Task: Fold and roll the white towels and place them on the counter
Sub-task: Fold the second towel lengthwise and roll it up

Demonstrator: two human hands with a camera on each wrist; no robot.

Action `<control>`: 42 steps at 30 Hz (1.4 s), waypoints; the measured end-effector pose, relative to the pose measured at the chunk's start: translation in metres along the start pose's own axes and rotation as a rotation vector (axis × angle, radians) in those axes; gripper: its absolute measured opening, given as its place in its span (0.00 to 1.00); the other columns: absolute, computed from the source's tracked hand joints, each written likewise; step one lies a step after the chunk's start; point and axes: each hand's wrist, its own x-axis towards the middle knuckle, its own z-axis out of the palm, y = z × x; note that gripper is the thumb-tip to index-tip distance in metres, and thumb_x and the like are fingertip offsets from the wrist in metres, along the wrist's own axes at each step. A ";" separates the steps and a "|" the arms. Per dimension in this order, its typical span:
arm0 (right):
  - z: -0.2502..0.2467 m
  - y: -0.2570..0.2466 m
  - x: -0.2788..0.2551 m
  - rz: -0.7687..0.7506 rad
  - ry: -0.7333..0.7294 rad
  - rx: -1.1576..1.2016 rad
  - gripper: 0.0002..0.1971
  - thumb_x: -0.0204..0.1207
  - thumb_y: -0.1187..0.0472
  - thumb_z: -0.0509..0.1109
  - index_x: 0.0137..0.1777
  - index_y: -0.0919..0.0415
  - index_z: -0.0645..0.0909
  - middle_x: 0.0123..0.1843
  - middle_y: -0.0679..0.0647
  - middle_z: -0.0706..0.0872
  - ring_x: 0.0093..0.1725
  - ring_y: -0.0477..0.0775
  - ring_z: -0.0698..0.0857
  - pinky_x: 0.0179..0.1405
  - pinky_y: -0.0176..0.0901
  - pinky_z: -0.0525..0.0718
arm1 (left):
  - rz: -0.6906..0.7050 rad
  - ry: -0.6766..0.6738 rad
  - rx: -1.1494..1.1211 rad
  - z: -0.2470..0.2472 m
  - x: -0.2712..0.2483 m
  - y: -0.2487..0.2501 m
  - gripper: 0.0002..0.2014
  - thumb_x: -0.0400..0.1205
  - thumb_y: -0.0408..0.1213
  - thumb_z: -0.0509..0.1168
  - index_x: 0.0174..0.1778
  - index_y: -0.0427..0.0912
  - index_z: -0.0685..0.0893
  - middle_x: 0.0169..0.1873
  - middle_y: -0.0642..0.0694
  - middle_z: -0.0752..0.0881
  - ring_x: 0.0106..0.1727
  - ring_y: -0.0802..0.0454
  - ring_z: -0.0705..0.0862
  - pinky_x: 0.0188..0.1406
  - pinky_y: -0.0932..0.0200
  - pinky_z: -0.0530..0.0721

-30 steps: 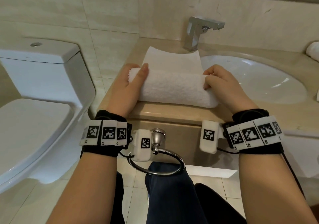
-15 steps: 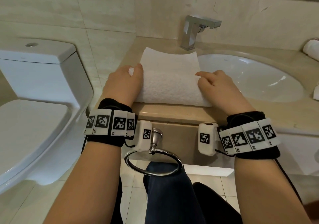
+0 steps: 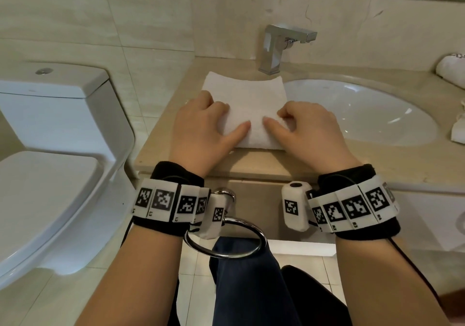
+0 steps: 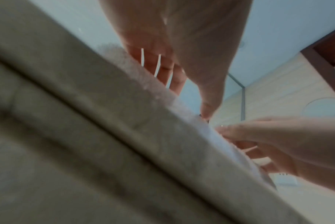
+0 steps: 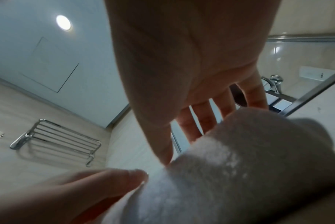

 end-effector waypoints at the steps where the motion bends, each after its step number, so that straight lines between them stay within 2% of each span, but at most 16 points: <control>1: 0.000 -0.001 0.000 0.008 -0.039 -0.020 0.25 0.76 0.36 0.60 0.56 0.55 0.81 0.52 0.52 0.86 0.56 0.58 0.81 0.58 0.54 0.76 | -0.013 -0.042 0.018 -0.001 0.000 -0.001 0.31 0.72 0.63 0.64 0.61 0.41 0.84 0.47 0.45 0.78 0.49 0.46 0.78 0.50 0.53 0.77; 5: 0.002 -0.006 -0.001 0.011 -0.203 -0.083 0.30 0.70 0.33 0.63 0.63 0.56 0.74 0.60 0.55 0.80 0.66 0.60 0.74 0.63 0.58 0.72 | -0.035 -0.159 0.058 -0.004 0.003 -0.002 0.40 0.68 0.68 0.56 0.70 0.45 0.77 0.53 0.46 0.77 0.58 0.46 0.76 0.58 0.56 0.69; 8: 0.005 -0.007 -0.005 -0.009 -0.299 -0.148 0.35 0.71 0.47 0.65 0.76 0.57 0.61 0.71 0.59 0.71 0.76 0.63 0.63 0.75 0.66 0.61 | -0.037 -0.252 0.072 -0.008 0.005 0.001 0.40 0.68 0.64 0.59 0.75 0.47 0.71 0.59 0.47 0.75 0.65 0.47 0.71 0.73 0.52 0.61; 10: 0.005 -0.009 -0.005 -0.004 -0.292 -0.127 0.34 0.71 0.55 0.65 0.77 0.59 0.60 0.70 0.60 0.71 0.74 0.63 0.63 0.74 0.64 0.62 | -0.016 -0.358 0.131 -0.012 0.007 0.000 0.41 0.68 0.59 0.63 0.78 0.48 0.65 0.65 0.47 0.72 0.70 0.47 0.67 0.79 0.50 0.52; 12: 0.004 -0.010 -0.004 0.000 -0.288 -0.104 0.32 0.71 0.62 0.65 0.75 0.59 0.61 0.68 0.60 0.71 0.72 0.63 0.66 0.73 0.62 0.65 | -0.016 -0.385 0.152 -0.011 0.009 -0.001 0.39 0.70 0.49 0.68 0.78 0.49 0.63 0.67 0.46 0.71 0.71 0.46 0.67 0.79 0.52 0.49; 14: 0.004 -0.009 -0.003 0.003 -0.290 -0.090 0.32 0.71 0.66 0.64 0.76 0.58 0.60 0.69 0.60 0.70 0.71 0.63 0.66 0.72 0.58 0.66 | -0.045 -0.336 0.145 -0.009 0.010 0.001 0.35 0.71 0.40 0.68 0.76 0.48 0.67 0.64 0.46 0.73 0.68 0.45 0.70 0.77 0.53 0.52; 16: 0.003 -0.007 -0.003 0.004 -0.286 -0.080 0.33 0.71 0.69 0.63 0.77 0.57 0.59 0.70 0.58 0.69 0.71 0.62 0.66 0.73 0.57 0.65 | -0.069 -0.313 0.149 -0.009 0.011 0.007 0.31 0.70 0.36 0.66 0.73 0.47 0.71 0.61 0.46 0.76 0.65 0.44 0.74 0.74 0.52 0.56; 19: 0.001 -0.004 -0.004 0.005 -0.284 -0.050 0.34 0.70 0.70 0.64 0.76 0.56 0.61 0.68 0.58 0.70 0.69 0.61 0.68 0.70 0.52 0.66 | -0.095 -0.336 0.125 -0.016 0.014 0.013 0.29 0.69 0.45 0.62 0.69 0.49 0.76 0.59 0.48 0.80 0.61 0.44 0.78 0.69 0.50 0.62; 21: -0.002 -0.001 -0.006 0.014 -0.285 0.017 0.32 0.69 0.69 0.65 0.74 0.55 0.63 0.65 0.57 0.73 0.65 0.60 0.70 0.61 0.48 0.67 | -0.133 -0.386 0.074 -0.025 0.014 0.014 0.31 0.66 0.48 0.57 0.67 0.50 0.78 0.59 0.50 0.82 0.61 0.46 0.79 0.67 0.51 0.66; 25: -0.012 0.005 -0.012 0.111 -0.286 0.289 0.25 0.69 0.66 0.68 0.65 0.52 0.66 0.50 0.48 0.76 0.47 0.50 0.76 0.37 0.37 0.70 | -0.240 -0.443 -0.043 -0.040 0.016 0.011 0.20 0.67 0.38 0.66 0.56 0.50 0.85 0.49 0.50 0.85 0.51 0.48 0.79 0.47 0.55 0.78; 27: -0.016 0.010 -0.012 0.150 -0.268 0.391 0.21 0.69 0.64 0.69 0.59 0.52 0.67 0.45 0.44 0.74 0.41 0.43 0.74 0.32 0.37 0.69 | -0.305 -0.501 -0.130 -0.046 0.021 0.009 0.18 0.63 0.36 0.69 0.49 0.46 0.87 0.46 0.48 0.85 0.49 0.47 0.79 0.43 0.54 0.80; 30: -0.016 0.014 -0.011 0.229 -0.214 0.593 0.20 0.67 0.66 0.70 0.56 0.54 0.68 0.45 0.45 0.73 0.41 0.44 0.74 0.33 0.41 0.71 | -0.410 -0.575 -0.304 -0.051 0.027 0.002 0.19 0.58 0.38 0.71 0.47 0.46 0.87 0.48 0.51 0.83 0.51 0.50 0.78 0.39 0.57 0.75; 34: -0.012 0.014 -0.008 0.266 -0.170 0.706 0.22 0.63 0.63 0.69 0.56 0.54 0.66 0.46 0.50 0.74 0.42 0.49 0.75 0.35 0.44 0.72 | -0.513 -0.562 -0.490 -0.051 0.023 -0.006 0.25 0.53 0.43 0.69 0.48 0.51 0.83 0.52 0.49 0.82 0.55 0.49 0.79 0.52 0.52 0.78; 36: -0.011 0.014 -0.005 0.277 -0.165 0.727 0.24 0.57 0.59 0.66 0.55 0.52 0.66 0.46 0.51 0.75 0.42 0.51 0.76 0.36 0.45 0.73 | -0.530 -0.542 -0.542 -0.050 0.020 -0.008 0.25 0.54 0.43 0.70 0.50 0.51 0.81 0.52 0.49 0.82 0.54 0.50 0.80 0.52 0.52 0.78; 39: -0.009 0.017 -0.002 0.289 -0.175 0.740 0.20 0.62 0.57 0.66 0.55 0.53 0.68 0.43 0.49 0.74 0.42 0.51 0.75 0.36 0.45 0.73 | -0.564 -0.471 -0.700 -0.050 0.018 -0.015 0.19 0.59 0.40 0.73 0.46 0.51 0.82 0.49 0.49 0.84 0.52 0.49 0.82 0.49 0.54 0.78; 42: -0.006 0.020 0.001 0.376 -0.198 0.965 0.12 0.71 0.57 0.66 0.54 0.51 0.74 0.50 0.52 0.77 0.51 0.59 0.79 0.46 0.51 0.78 | -0.623 -0.327 -0.839 -0.043 0.014 -0.019 0.09 0.74 0.42 0.72 0.48 0.50 0.81 0.45 0.53 0.83 0.46 0.55 0.82 0.42 0.60 0.77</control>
